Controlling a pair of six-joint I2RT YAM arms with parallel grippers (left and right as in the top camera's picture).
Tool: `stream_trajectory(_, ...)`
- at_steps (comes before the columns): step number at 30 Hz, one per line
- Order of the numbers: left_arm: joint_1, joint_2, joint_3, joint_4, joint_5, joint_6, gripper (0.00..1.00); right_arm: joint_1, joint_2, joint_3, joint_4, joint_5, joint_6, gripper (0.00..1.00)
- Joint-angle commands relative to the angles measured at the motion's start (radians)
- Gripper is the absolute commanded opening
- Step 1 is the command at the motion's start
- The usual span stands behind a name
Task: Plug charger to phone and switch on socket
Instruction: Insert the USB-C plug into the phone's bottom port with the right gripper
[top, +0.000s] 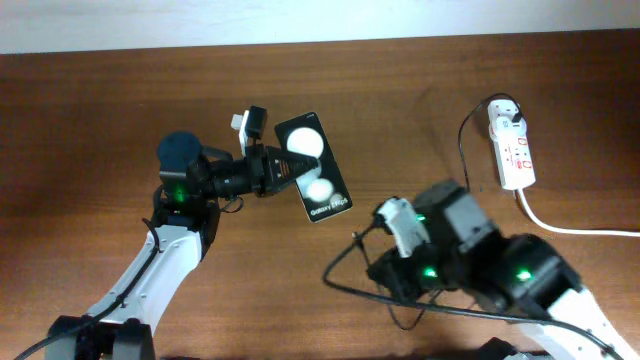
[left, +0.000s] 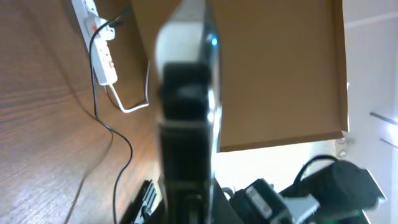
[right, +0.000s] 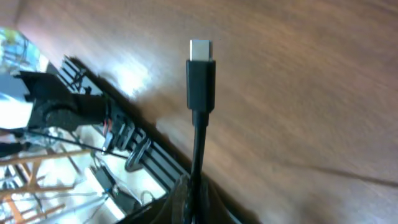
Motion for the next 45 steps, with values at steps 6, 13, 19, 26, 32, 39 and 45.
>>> stream_trajectory(6,-0.002,-0.003,0.015,-0.003,0.093,0.132,0.00,0.130,0.147,0.017,0.069,0.187,0.093,0.04)
stream_trajectory(13,-0.002,-0.003,0.015,-0.131,-0.020,0.140,0.00,0.130,0.143,0.049,0.080,0.184,0.093,0.04)
stream_trajectory(19,0.000,-0.003,0.015,-0.181,-0.039,0.188,0.00,0.130,0.142,0.050,0.085,0.178,0.093,0.04)
stream_trajectory(26,0.000,-0.003,0.015,-0.182,-0.002,0.212,0.00,0.130,0.142,0.050,0.107,0.175,0.093,0.04)
stream_trajectory(32,0.000,-0.003,0.015,-0.182,0.012,0.217,0.00,0.130,0.142,0.050,0.114,0.176,0.093,0.04)
stream_trajectory(39,0.000,-0.003,0.015,-0.182,0.045,0.217,0.00,0.130,0.142,0.050,0.158,0.180,0.093,0.04)
stream_trajectory(45,0.000,-0.003,0.015,-0.182,0.106,0.217,0.00,0.129,0.142,0.050,0.208,0.187,0.093,0.04)
